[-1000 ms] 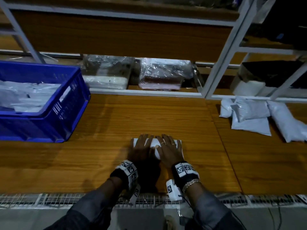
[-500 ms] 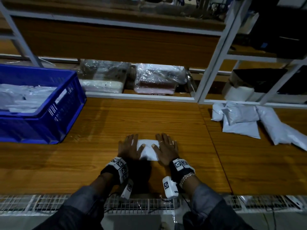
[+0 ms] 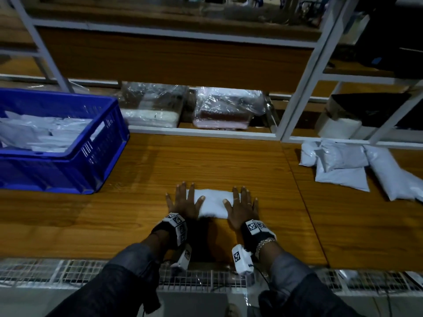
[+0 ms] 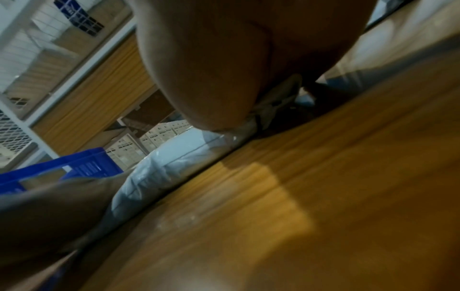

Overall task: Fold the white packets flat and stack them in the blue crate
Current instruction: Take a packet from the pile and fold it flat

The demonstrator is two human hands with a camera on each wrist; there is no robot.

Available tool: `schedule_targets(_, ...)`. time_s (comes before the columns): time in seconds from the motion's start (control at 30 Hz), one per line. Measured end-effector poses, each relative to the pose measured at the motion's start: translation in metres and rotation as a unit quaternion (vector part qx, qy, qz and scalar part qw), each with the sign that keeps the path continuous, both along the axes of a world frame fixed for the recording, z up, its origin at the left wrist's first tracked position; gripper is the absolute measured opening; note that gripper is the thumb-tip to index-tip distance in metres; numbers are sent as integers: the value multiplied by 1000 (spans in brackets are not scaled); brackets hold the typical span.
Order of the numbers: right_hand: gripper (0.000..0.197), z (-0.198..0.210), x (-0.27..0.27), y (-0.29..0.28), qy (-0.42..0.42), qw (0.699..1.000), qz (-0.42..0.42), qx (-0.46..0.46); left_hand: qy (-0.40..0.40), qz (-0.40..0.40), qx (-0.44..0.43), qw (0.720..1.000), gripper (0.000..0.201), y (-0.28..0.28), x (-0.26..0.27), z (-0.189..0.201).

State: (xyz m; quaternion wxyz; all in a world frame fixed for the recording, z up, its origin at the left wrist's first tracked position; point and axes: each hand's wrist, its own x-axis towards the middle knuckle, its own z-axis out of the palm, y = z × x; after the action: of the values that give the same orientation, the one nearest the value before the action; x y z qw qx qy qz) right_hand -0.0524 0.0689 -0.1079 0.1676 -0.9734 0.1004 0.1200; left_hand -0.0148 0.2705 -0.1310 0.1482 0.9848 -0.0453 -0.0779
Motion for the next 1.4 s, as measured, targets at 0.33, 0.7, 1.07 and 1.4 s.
schedule_targets(0.33,62,3,1,37,-51,995,63,-50,-43,-132,-2,990,59,-16,-11,27)
schedule_targets(0.7,63,-9,5,34,-58,990,77,-100,-51,-119,33,991,51,-23,-1,-14)
schedule_targets(1.07,72,-5,-15,6,-47,999,15,18,-114,-18,-27,993,67,-23,-7,-15)
schedule_targets(1.4,71,3,-14,9,-21,999,26,-22,-67,-89,8,994,100,-11,-6,-4)
